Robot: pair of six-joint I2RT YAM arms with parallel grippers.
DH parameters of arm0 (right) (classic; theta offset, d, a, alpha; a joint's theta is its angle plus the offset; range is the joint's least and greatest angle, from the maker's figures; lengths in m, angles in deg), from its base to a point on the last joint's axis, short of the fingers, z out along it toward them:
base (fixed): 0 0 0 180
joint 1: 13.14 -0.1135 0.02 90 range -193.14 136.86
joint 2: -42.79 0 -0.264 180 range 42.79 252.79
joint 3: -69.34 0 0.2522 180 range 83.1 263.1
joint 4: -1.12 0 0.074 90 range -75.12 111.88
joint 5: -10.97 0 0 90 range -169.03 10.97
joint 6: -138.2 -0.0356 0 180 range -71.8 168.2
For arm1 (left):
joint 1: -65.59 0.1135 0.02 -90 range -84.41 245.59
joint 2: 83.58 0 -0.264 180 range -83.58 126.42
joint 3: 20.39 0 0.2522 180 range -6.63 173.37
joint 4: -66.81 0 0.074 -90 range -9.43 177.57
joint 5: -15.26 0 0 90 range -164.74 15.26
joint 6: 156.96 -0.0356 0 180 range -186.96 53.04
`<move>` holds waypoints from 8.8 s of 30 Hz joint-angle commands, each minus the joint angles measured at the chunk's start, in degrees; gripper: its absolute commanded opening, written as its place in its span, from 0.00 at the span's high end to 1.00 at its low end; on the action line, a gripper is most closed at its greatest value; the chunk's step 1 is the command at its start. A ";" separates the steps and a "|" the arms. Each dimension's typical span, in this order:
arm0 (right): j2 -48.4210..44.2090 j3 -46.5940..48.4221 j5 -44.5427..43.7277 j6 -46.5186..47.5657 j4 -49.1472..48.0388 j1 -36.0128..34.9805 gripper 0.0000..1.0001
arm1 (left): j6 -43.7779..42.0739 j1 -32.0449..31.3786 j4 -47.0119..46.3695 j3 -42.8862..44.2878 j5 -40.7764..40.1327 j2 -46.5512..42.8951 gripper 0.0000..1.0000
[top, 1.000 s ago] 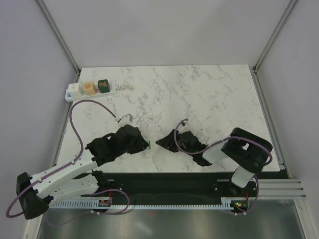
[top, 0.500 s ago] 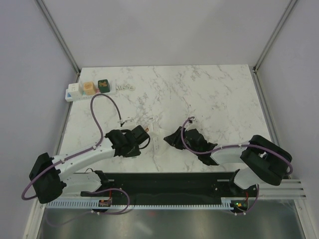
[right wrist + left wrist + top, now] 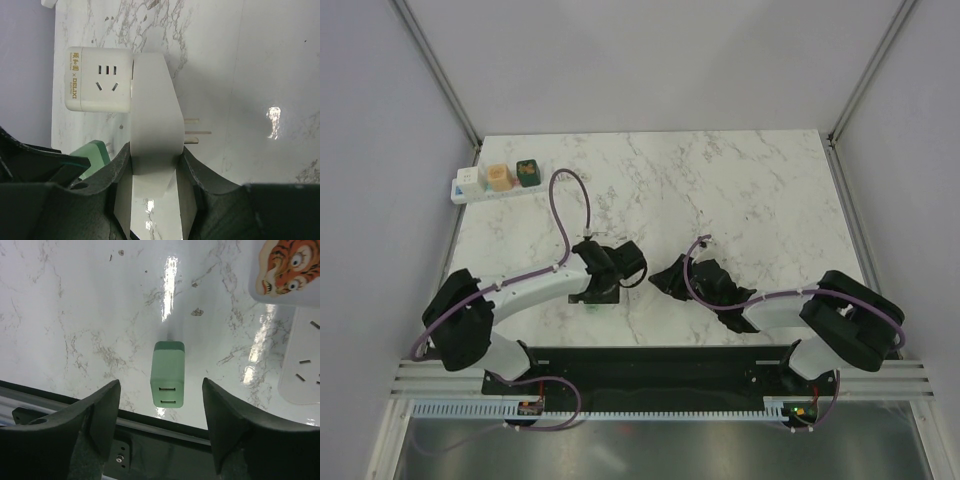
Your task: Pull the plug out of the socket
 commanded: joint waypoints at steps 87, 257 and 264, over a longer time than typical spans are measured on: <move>0.90 -0.38 -13.48 7.30 21.26 2.23 1.00 | -5.72 18.60 -57.23 -14.74 52.69 -14.88 0.98; -7.62 1.82 -4.17 16.53 23.45 6.62 1.00 | -7.55 2.70 -6.60 3.25 -4.73 9.02 0.74; -7.27 5.59 -1.80 16.53 28.88 6.97 1.00 | -6.93 0.85 -5.54 7.73 -2.02 8.94 0.17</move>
